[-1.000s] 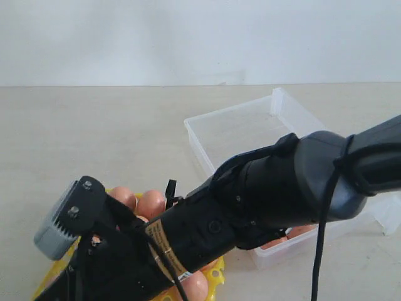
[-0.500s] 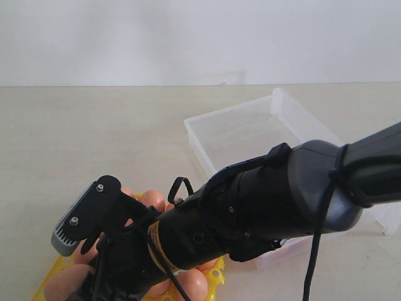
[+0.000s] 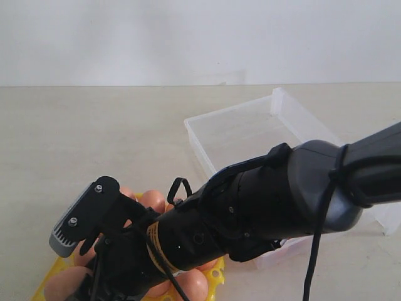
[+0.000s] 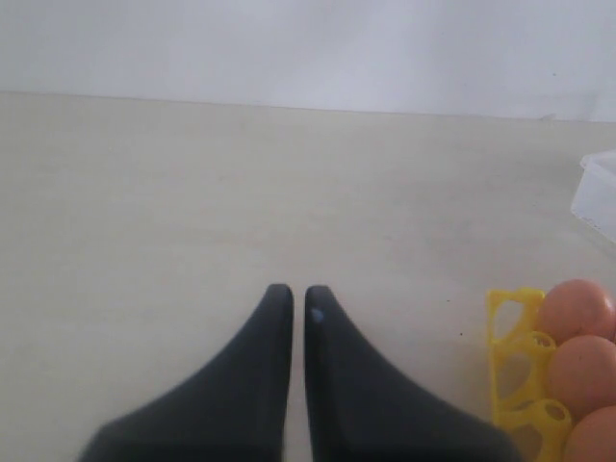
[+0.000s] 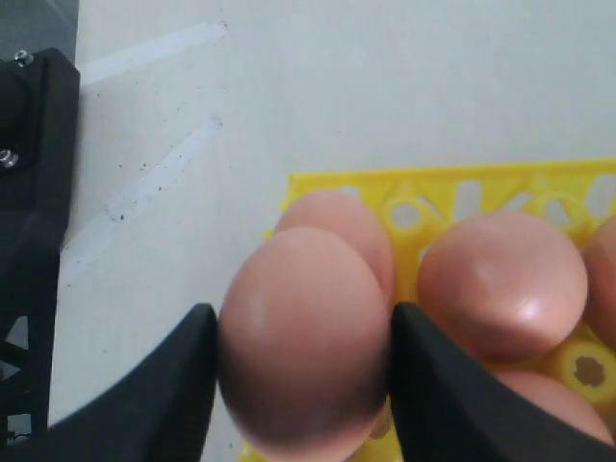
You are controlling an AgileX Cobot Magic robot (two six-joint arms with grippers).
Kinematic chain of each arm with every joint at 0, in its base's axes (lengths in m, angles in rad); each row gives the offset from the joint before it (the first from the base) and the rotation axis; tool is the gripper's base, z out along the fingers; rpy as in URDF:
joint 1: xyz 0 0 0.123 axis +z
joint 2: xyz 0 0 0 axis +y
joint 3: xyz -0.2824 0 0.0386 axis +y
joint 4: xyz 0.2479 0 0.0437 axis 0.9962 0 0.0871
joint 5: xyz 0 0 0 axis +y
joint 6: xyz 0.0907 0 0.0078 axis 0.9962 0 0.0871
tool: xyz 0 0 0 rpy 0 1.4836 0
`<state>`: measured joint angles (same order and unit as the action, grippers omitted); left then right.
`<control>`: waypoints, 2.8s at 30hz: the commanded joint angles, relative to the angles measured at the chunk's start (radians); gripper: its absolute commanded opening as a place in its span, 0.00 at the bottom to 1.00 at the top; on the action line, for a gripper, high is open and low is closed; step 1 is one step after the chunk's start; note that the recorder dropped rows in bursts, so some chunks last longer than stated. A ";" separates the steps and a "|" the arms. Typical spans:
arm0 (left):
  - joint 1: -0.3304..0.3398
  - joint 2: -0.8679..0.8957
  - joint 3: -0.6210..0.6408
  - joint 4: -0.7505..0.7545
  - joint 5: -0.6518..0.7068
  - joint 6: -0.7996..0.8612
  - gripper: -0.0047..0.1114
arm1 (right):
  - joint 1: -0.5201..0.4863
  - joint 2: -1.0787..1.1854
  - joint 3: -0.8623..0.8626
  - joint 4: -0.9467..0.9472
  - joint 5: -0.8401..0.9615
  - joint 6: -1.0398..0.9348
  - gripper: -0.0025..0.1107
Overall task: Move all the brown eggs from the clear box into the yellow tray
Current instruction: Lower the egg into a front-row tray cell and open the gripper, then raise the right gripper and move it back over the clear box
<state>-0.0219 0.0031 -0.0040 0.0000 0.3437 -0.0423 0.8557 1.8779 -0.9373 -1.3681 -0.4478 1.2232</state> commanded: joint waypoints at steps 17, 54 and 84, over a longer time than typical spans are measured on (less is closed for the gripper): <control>-0.001 -0.003 0.004 0.000 -0.006 0.004 0.08 | 0.002 0.023 -0.002 -0.076 0.011 -0.001 0.02; -0.001 -0.003 0.004 0.000 -0.006 0.004 0.08 | 0.002 -0.094 -0.004 -0.081 0.122 0.004 0.48; -0.001 -0.003 0.004 0.000 -0.006 0.004 0.08 | -0.612 -0.335 -0.170 0.828 1.218 -0.714 0.47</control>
<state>-0.0219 0.0031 -0.0040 0.0000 0.3437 -0.0423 0.3815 1.4301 -1.0143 -0.7657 0.7574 0.7089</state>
